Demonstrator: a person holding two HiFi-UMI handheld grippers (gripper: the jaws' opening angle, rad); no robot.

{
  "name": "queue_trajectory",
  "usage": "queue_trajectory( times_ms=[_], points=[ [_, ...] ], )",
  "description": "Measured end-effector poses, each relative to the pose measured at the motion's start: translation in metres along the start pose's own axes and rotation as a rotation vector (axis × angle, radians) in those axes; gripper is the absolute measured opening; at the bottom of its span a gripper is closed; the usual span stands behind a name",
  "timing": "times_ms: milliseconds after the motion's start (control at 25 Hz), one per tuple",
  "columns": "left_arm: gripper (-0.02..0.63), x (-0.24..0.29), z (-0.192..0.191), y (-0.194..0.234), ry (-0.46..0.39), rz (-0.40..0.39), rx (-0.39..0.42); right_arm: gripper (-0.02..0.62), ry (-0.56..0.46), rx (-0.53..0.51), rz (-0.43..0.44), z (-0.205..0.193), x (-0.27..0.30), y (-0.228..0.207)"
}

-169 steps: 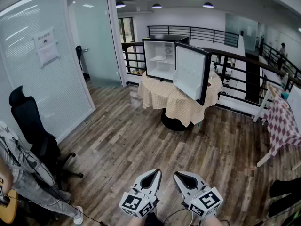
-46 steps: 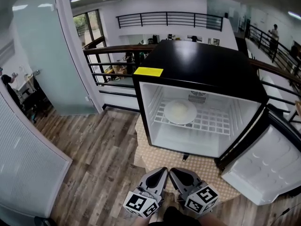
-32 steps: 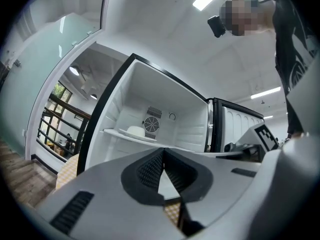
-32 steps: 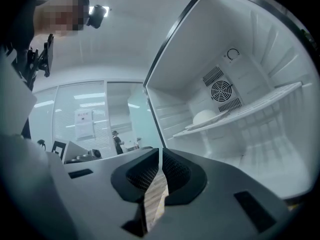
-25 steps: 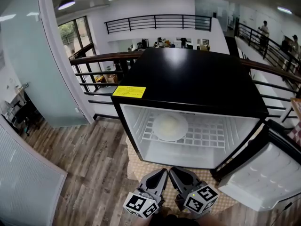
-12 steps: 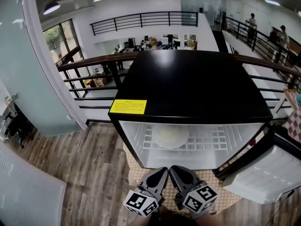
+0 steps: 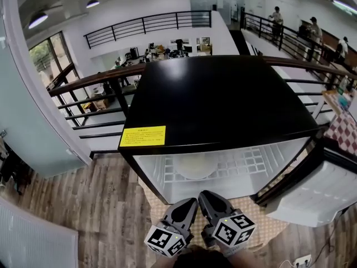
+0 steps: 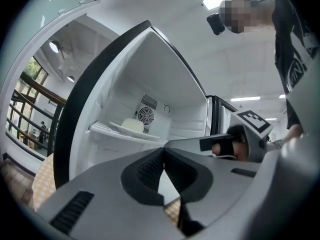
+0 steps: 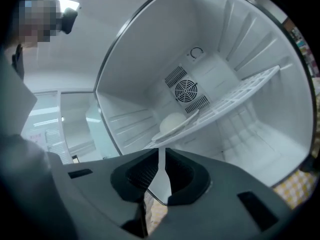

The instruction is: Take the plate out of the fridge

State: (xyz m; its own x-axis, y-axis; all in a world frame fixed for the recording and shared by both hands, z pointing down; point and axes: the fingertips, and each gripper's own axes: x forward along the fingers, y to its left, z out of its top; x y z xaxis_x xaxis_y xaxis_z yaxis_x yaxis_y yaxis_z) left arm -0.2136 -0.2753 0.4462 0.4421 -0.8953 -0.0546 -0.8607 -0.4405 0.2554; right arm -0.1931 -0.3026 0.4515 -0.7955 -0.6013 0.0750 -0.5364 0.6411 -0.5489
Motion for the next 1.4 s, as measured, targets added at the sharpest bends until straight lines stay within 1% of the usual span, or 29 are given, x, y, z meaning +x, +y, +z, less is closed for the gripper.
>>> queue_trajectory(
  times_ms=[160,200,240,280,440,520,640,800,960,1160,1280,1320,1400],
  points=[
    [0.008,0.003,-0.002,0.004,0.003,-0.017,-0.002,0.054,-0.014,0.158,-0.037,0.008,0.013,-0.010],
    [0.008,0.004,-0.002,0.004,0.004,-0.026,-0.001,0.093,-0.019,0.193,-0.043,0.011,0.016,-0.011],
    [0.008,0.004,-0.003,0.003,0.004,-0.036,0.002,0.146,-0.026,0.228,-0.053,0.015,0.019,-0.012],
    [0.008,0.005,-0.003,0.003,0.005,-0.044,0.004,0.163,-0.036,0.264,-0.068,0.019,0.021,-0.014],
    [0.008,0.006,-0.004,0.006,0.011,-0.061,0.005,0.190,-0.078,0.427,-0.157,0.029,0.031,-0.029],
    [0.008,0.005,-0.004,0.007,0.016,-0.063,0.000,0.207,-0.096,0.485,-0.184,0.031,0.035,-0.033],
    [0.008,0.005,-0.004,0.009,0.020,-0.065,-0.004,0.210,-0.115,0.532,-0.198,0.032,0.040,-0.033],
    [0.008,0.003,-0.006,0.015,0.014,-0.052,-0.009,0.216,-0.109,0.573,-0.201,0.033,0.054,-0.032],
    [0.008,-0.002,-0.005,0.020,0.017,-0.036,-0.008,0.215,-0.096,0.577,-0.218,0.035,0.064,-0.034],
    [0.008,-0.003,-0.005,0.018,0.020,-0.034,-0.015,0.214,-0.072,0.583,-0.244,0.031,0.064,-0.036],
    [0.008,-0.001,-0.006,0.016,0.017,-0.036,-0.015,0.199,-0.079,0.609,-0.249,0.032,0.056,-0.039],
    [0.008,0.000,-0.005,0.015,0.016,-0.036,-0.016,0.177,-0.080,0.615,-0.249,0.033,0.054,-0.040],
    [0.008,0.002,-0.005,0.014,0.014,-0.040,-0.017,0.162,-0.071,0.639,-0.242,0.033,0.051,-0.039]
  ],
)
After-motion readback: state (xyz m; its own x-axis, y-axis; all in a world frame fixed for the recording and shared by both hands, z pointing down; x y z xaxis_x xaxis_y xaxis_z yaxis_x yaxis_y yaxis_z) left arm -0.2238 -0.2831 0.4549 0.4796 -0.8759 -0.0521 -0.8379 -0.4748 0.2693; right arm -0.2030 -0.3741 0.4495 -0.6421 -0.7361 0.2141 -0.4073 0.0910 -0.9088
